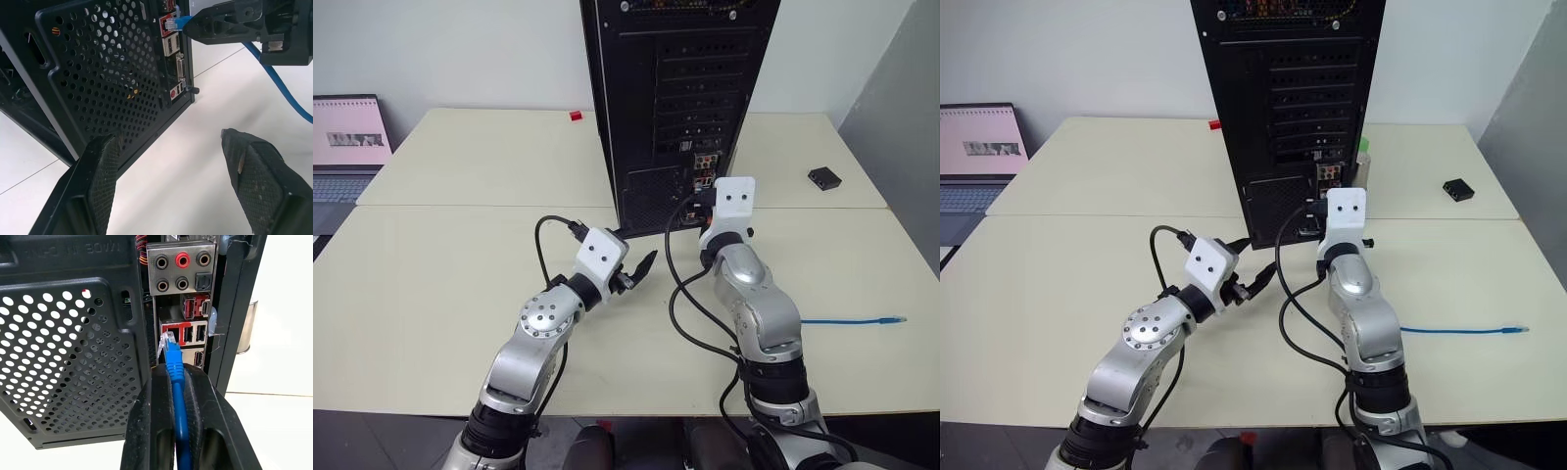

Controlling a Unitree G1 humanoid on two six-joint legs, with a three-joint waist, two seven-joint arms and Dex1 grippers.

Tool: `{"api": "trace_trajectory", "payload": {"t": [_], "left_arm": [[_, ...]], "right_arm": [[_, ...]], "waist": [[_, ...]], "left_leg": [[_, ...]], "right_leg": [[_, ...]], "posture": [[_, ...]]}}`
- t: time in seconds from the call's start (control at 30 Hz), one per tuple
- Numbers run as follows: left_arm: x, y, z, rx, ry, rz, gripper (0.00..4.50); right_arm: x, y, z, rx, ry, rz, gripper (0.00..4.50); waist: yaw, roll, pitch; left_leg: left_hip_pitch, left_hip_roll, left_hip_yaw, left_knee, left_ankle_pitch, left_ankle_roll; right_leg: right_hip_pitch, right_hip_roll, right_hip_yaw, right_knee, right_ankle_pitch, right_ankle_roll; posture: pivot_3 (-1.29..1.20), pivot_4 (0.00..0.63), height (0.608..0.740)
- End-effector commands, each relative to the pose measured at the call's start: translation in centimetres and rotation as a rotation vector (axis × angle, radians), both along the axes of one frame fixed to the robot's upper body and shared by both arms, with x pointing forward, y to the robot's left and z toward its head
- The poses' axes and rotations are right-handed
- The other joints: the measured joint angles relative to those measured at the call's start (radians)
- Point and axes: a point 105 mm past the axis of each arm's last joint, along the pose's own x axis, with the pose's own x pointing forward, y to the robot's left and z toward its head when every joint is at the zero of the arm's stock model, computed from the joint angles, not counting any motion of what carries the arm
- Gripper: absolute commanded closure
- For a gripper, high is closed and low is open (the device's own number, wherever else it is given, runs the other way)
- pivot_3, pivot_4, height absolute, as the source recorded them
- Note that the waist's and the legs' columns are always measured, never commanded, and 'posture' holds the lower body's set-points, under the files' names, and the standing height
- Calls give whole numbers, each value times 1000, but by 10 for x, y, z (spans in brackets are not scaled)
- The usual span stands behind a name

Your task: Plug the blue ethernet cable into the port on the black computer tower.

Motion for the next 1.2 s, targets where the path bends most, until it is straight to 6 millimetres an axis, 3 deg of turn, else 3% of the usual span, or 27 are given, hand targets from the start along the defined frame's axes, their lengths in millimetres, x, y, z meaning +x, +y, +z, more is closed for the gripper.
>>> {"api": "trace_trajectory", "payload": {"t": [0.03, 1.2], "left_arm": [[-2, -1, 8, -8, -38, -6, 1101], [-2, -3, 9, -9, -41, -8, 1101]], "right_arm": [[-1, 0, 14, 1, -61, 0, 4494], [9, -5, 18, -13, -84, -9, 4495]], "waist": [[0, 0, 0], [-1, 0, 0]], "left_leg": [[0, 0, 0, 0, 0, 0], [0, 0, 0, 0, 0, 0]], "right_leg": [[0, 0, 0, 0, 0, 0], [0, 0, 0, 0, 0, 0]], "posture": [[0, 150, 740], [0, 150, 740]]}}
